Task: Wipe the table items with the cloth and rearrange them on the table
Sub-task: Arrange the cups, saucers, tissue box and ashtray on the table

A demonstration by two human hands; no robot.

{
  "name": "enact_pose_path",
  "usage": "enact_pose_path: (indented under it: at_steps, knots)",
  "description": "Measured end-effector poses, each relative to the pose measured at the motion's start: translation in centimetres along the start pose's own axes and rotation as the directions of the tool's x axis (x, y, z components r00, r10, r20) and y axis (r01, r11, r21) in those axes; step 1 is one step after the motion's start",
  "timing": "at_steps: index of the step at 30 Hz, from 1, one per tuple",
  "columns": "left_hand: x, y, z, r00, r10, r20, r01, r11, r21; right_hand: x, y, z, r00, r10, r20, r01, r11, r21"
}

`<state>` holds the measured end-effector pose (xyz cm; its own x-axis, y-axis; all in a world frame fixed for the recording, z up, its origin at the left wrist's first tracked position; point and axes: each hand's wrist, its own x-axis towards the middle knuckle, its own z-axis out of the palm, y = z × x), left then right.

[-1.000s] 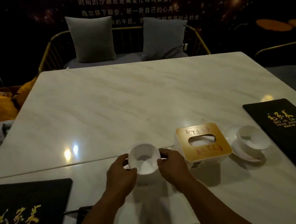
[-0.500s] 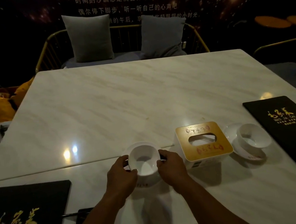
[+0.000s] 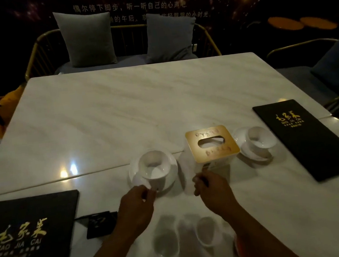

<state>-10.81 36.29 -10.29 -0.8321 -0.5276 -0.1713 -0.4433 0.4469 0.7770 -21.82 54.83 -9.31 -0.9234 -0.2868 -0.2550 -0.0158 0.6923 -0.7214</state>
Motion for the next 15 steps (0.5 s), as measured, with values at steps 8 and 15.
enact_pose_path:
  at_steps: [8,15]
  knots:
    - [-6.5,-2.6,0.4,0.838,-0.048,0.543,-0.191,0.907,0.375,-9.2,4.7,-0.5,0.986,0.102,0.133,-0.054,0.944,-0.325]
    - [-8.6,-4.0,2.7,0.965,0.057,0.258,-0.139,0.940,0.313,-11.3,5.8,3.0,0.990,0.126,-0.065,-0.141,0.923,-0.358]
